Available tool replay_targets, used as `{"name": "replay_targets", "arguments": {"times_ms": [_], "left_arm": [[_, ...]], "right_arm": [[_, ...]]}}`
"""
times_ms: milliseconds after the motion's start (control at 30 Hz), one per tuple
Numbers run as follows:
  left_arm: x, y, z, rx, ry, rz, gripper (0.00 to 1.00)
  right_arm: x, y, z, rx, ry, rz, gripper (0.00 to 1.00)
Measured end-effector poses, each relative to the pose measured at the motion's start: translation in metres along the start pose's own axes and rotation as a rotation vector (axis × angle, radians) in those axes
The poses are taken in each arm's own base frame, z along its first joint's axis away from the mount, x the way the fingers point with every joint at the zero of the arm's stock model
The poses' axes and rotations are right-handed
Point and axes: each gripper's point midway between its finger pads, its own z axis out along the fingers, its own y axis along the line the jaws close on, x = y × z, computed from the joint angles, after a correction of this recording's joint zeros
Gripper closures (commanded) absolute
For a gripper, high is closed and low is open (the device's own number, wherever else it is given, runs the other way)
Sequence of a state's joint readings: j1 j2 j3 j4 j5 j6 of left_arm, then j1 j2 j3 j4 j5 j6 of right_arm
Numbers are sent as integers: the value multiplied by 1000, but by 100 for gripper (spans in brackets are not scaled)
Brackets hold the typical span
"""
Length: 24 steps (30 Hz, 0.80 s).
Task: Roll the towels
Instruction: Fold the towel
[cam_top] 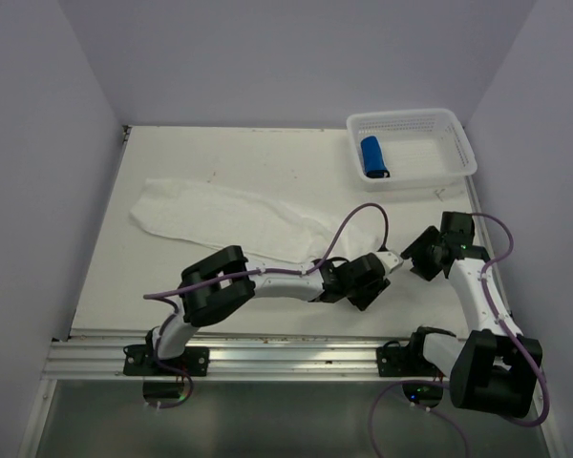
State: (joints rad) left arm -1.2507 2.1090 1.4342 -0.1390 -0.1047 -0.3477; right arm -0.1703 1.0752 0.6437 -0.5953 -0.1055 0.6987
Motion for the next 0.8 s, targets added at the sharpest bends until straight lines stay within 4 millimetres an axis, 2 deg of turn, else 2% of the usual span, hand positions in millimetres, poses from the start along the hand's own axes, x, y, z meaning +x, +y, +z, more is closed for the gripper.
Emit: {"name": "replay_targets", "arguments": {"times_ms": [100, 167, 233, 400, 467, 800], "left_arm": [[-1, 0, 0, 0, -1, -1, 54], [-1, 0, 0, -1, 1, -3, 60], [-1, 0, 0, -5, 1, -10, 70], [-2, 1, 0, -11, -1, -19, 87], [-3, 1, 0, -15, -2, -30, 99], [-3, 5, -3, -44, 12, -32, 100]], "right_arm": [[1, -1, 1, 0, 2, -1, 49], [3, -2, 2, 2, 7, 0, 49], [3, -3, 2, 3, 8, -2, 49], [3, -3, 2, 3, 7, -4, 50], [3, -3, 2, 3, 8, -6, 50], [5, -2, 3, -5, 20, -16, 50]]}}
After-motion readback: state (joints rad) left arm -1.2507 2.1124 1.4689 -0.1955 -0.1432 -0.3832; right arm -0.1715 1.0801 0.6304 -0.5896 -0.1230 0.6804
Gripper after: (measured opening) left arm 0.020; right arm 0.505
